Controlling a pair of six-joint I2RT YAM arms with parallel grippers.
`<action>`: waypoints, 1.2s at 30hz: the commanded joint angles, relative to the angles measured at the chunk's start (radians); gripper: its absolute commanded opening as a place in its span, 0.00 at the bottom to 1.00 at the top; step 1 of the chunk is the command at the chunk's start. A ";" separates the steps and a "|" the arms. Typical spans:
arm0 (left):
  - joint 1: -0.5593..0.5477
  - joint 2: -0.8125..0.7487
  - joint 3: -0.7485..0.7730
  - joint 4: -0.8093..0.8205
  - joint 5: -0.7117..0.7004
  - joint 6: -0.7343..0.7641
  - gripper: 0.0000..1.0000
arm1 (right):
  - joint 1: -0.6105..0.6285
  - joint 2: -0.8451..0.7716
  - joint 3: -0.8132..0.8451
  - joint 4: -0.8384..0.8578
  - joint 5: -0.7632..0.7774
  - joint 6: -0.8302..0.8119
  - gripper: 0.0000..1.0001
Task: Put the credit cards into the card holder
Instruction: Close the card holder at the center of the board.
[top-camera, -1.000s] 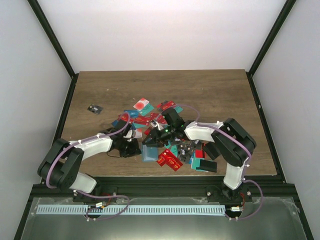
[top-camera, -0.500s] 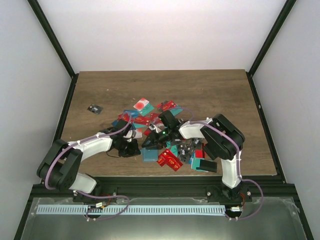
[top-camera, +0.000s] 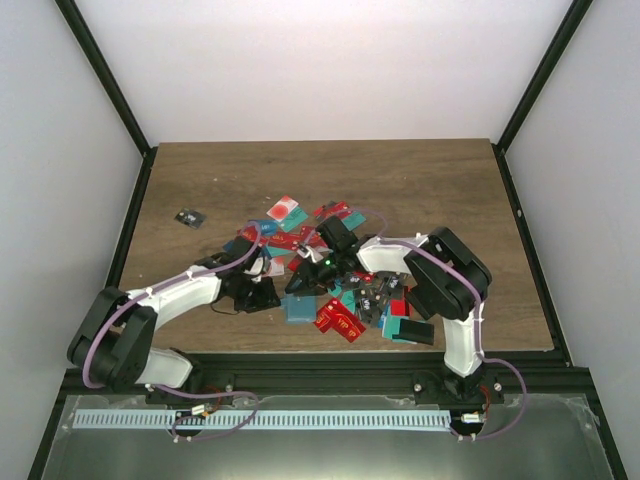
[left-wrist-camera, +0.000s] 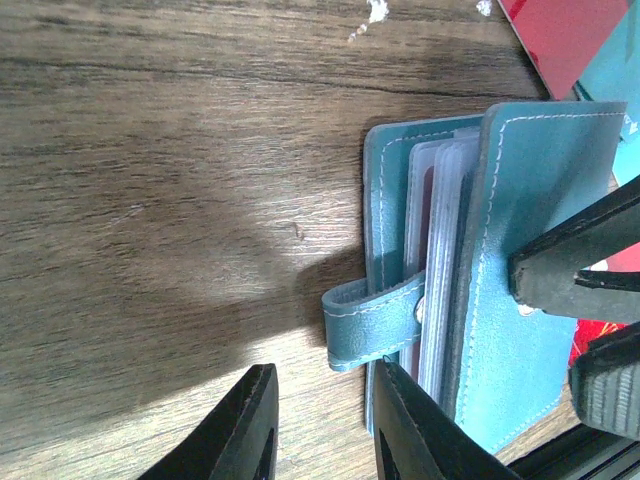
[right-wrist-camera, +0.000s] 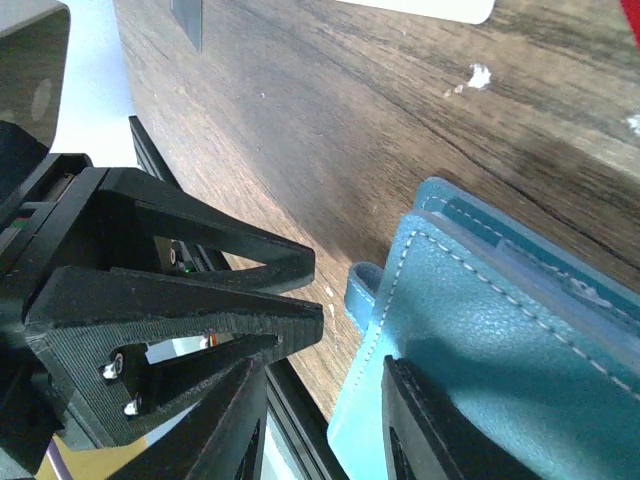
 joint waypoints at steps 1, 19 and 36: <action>-0.006 -0.009 0.010 0.010 -0.001 0.026 0.29 | -0.006 -0.034 0.041 -0.085 0.028 -0.068 0.34; -0.068 0.058 -0.006 0.043 -0.070 0.035 0.34 | -0.007 0.025 0.015 -0.097 0.043 -0.124 0.30; -0.069 0.115 0.107 -0.073 -0.333 0.008 0.29 | -0.007 0.032 -0.016 -0.099 0.039 -0.154 0.29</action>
